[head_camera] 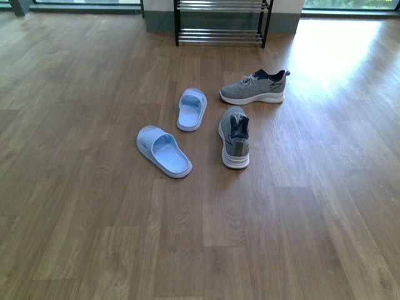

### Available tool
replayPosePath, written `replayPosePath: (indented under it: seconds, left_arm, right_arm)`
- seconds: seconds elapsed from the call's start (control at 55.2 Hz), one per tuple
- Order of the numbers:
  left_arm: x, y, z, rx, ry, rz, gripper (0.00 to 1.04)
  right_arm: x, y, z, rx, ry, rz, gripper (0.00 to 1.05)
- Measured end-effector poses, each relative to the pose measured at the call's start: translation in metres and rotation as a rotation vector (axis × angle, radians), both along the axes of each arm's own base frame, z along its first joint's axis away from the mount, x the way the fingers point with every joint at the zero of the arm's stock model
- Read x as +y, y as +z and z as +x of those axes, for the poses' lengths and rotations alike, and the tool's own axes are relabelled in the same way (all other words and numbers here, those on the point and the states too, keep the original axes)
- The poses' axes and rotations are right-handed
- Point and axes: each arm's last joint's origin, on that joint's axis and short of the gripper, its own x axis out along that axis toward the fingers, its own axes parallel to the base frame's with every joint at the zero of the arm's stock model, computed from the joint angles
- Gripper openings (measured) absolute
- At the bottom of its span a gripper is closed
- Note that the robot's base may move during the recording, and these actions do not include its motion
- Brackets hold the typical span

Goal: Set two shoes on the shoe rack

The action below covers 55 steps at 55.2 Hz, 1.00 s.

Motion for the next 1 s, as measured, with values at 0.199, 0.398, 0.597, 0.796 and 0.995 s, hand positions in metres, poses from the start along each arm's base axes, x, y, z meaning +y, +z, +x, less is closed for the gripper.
replayPosePath:
  seconds: [0.199,0.398,0.597,0.796,0.995]
  left_arm:
    - [0.0000,0.0000,0.0000,0.000,0.000,0.000,0.95]
    - [0.0000,0.0000,0.0000,0.000,0.000,0.000,0.95]
    - [0.0000,0.0000,0.0000,0.000,0.000,0.000,0.95]
    - [0.0000,0.0000,0.0000,0.000,0.000,0.000,0.95]
    - [0.0000,0.0000,0.0000,0.000,0.000,0.000,0.95]
  right_arm:
    - [0.0000,0.0000,0.0000,0.000,0.000,0.000,0.95]
    - [0.0000,0.0000,0.0000,0.000,0.000,0.000,0.95]
    - [0.0000,0.0000,0.0000,0.000,0.000,0.000,0.95]
    - [0.0000,0.0000,0.0000,0.000,0.000,0.000,0.95]
    - [0.0000,0.0000,0.0000,0.000,0.000,0.000,0.95]
